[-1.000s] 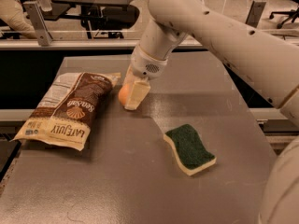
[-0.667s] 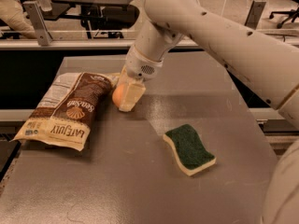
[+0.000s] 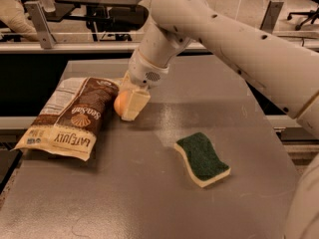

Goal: Move orange near brown chip bag

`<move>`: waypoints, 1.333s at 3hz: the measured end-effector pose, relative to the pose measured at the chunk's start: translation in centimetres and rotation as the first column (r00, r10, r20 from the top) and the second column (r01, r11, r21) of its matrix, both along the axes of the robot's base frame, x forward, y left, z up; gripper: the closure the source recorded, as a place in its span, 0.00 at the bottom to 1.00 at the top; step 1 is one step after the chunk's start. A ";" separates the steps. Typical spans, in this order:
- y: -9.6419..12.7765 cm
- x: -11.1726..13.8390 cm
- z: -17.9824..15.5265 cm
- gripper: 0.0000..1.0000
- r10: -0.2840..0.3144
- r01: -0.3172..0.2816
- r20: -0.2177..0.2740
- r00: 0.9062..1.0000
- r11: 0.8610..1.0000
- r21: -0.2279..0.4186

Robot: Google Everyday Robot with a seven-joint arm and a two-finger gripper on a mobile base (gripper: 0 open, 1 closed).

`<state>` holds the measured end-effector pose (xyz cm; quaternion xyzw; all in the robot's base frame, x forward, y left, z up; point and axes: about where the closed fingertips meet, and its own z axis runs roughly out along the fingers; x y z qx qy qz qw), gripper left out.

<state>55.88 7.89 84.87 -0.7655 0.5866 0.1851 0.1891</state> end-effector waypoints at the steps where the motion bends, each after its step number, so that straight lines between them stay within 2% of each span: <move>1: -0.2 0.2 -0.1 0.36 -0.001 0.001 0.007 1.000 1.000 0.003; 2: -0.2 0.2 -0.2 0.13 0.001 -0.001 0.007 1.000 1.000 0.003; 3: 0.0 0.1 -0.3 0.00 0.003 -0.003 0.006 1.000 1.000 0.002; 4: 0.0 0.1 -0.3 0.00 0.003 -0.003 0.006 1.000 1.000 0.002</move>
Offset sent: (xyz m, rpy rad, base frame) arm 0.0018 -0.0026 -0.0015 0.0029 -0.0077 -0.0015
